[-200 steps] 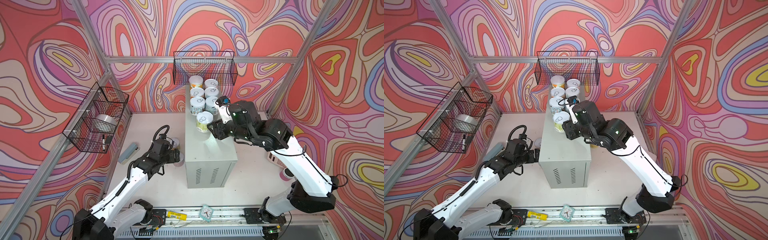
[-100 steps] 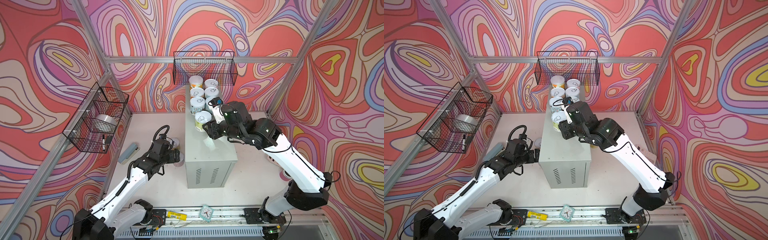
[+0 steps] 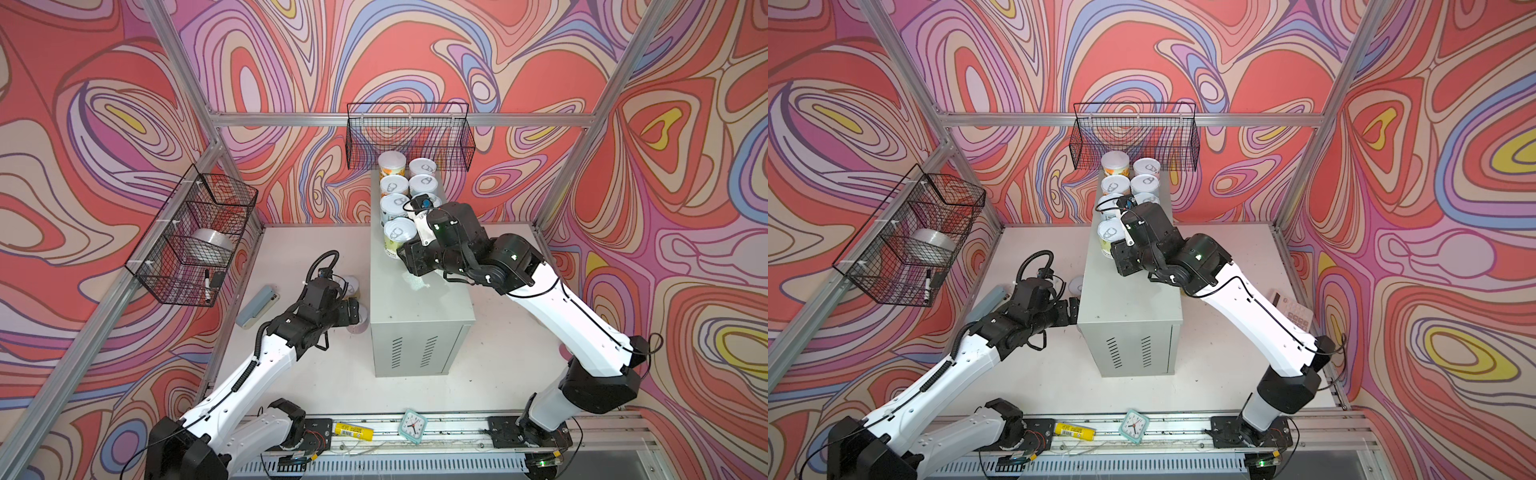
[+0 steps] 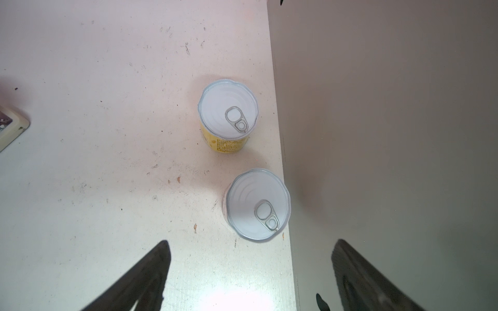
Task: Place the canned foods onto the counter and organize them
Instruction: 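Open the right gripper and draw it back beside the cabinet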
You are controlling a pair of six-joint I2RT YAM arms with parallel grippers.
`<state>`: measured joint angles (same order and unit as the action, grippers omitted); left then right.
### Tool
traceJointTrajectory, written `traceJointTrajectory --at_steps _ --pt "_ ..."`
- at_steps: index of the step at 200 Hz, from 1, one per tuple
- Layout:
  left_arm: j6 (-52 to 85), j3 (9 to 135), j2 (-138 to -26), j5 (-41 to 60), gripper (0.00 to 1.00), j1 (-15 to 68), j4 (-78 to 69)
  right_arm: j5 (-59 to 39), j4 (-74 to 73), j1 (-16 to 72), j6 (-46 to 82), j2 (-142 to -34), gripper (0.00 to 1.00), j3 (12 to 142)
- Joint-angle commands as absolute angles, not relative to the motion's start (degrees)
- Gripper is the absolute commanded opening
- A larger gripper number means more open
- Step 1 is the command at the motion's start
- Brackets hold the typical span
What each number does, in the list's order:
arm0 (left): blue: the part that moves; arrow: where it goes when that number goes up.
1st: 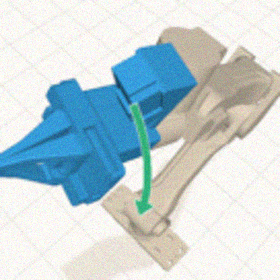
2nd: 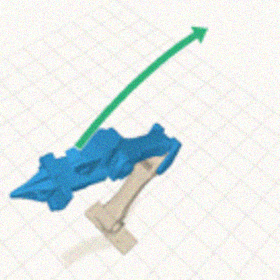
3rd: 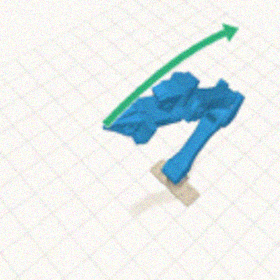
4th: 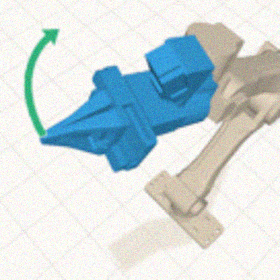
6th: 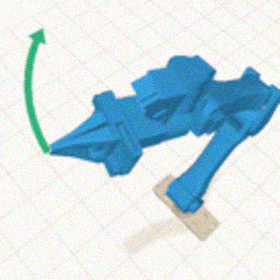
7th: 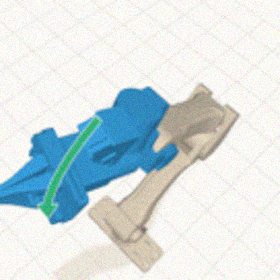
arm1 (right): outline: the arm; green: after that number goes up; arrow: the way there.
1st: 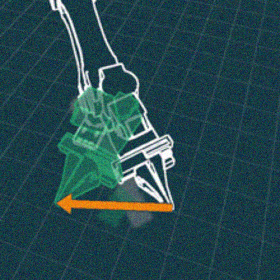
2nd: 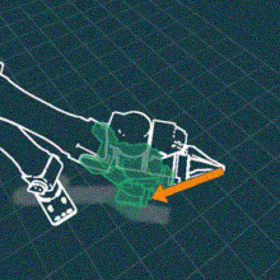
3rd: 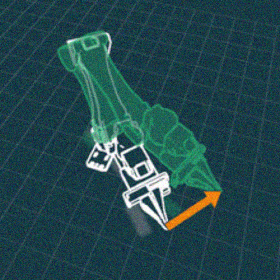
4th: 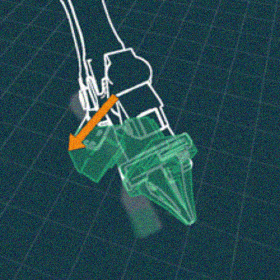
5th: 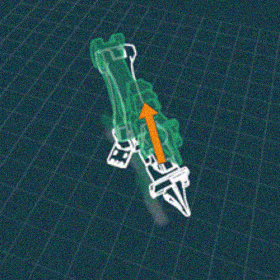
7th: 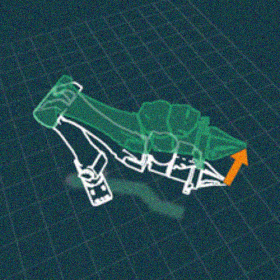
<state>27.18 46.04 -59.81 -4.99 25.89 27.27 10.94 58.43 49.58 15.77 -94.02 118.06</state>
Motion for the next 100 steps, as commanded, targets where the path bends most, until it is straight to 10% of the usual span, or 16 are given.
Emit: traceJointTrajectory --at_steps 1,100 --pt "26.89 46.47 -60.27 -5.71 0.94 26.09 26.97 12.45 57.05 49.82 14.79 -95.34 0.55 119.96" --pt "26.43 45.54 -60.16 -6.42 0.95 25.97 26.52 14.75 56.6 49.69 15.36 -85.28 0.7 115.76"
